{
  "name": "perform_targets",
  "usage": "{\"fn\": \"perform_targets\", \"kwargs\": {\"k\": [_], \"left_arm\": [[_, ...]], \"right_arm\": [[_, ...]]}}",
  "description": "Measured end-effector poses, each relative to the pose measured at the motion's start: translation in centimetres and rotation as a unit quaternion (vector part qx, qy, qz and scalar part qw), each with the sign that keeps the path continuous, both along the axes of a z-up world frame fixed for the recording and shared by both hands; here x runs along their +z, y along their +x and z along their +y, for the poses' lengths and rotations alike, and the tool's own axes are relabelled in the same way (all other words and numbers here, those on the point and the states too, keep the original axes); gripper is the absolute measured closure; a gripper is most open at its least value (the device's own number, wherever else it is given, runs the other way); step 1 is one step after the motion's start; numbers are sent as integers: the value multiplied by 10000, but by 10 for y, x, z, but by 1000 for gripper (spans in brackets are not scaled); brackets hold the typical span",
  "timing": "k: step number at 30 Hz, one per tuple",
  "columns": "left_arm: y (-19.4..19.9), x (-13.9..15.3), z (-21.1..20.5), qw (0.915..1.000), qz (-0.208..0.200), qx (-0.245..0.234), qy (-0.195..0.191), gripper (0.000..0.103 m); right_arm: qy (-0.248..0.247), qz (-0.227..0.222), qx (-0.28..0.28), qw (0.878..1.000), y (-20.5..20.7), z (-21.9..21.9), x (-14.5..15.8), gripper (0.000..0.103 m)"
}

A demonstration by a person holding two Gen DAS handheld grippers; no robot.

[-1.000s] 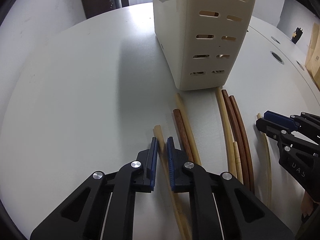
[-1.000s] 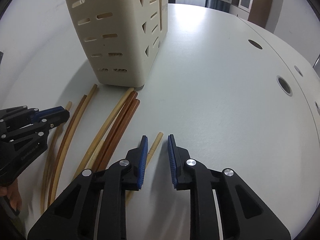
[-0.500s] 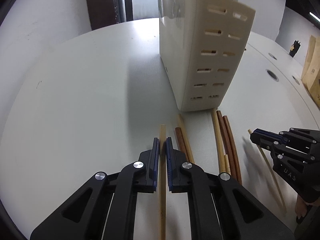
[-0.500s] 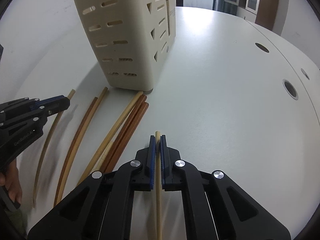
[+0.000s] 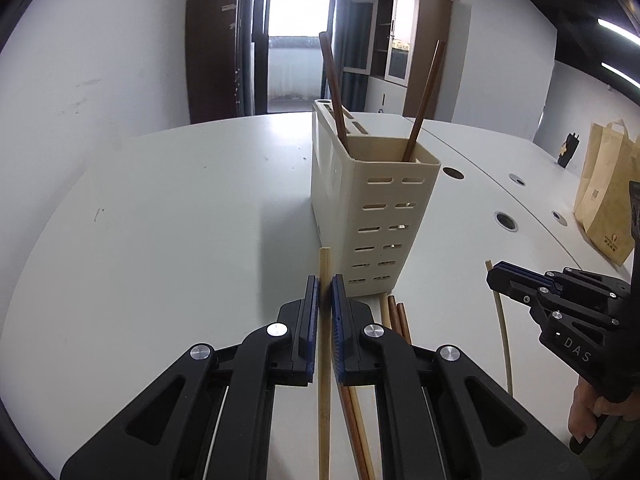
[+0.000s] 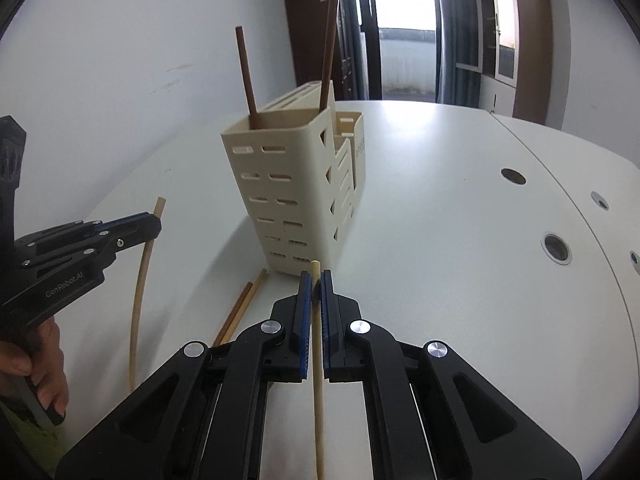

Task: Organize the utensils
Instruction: 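Lift the light wooden chopstick upright with the right tool above the holder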

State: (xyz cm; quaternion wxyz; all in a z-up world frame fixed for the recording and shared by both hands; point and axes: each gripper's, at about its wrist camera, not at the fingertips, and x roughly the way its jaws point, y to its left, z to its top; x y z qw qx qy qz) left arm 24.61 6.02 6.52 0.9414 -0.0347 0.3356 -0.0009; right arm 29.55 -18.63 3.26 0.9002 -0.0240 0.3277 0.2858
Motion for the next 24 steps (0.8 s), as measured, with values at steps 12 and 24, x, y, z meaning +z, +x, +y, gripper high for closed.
{"fn": "perform_targets", "kwargs": {"k": [12, 24], "left_arm": [[-1, 36, -9, 9989, -437, -83, 111, 97], [-4, 79, -11, 9927, -1190, -173, 85, 97]], "right_arm": [[109, -721, 206, 9971, -1, 5, 35, 98], [424, -1293, 315, 9902, -1, 19, 76, 98]]}}
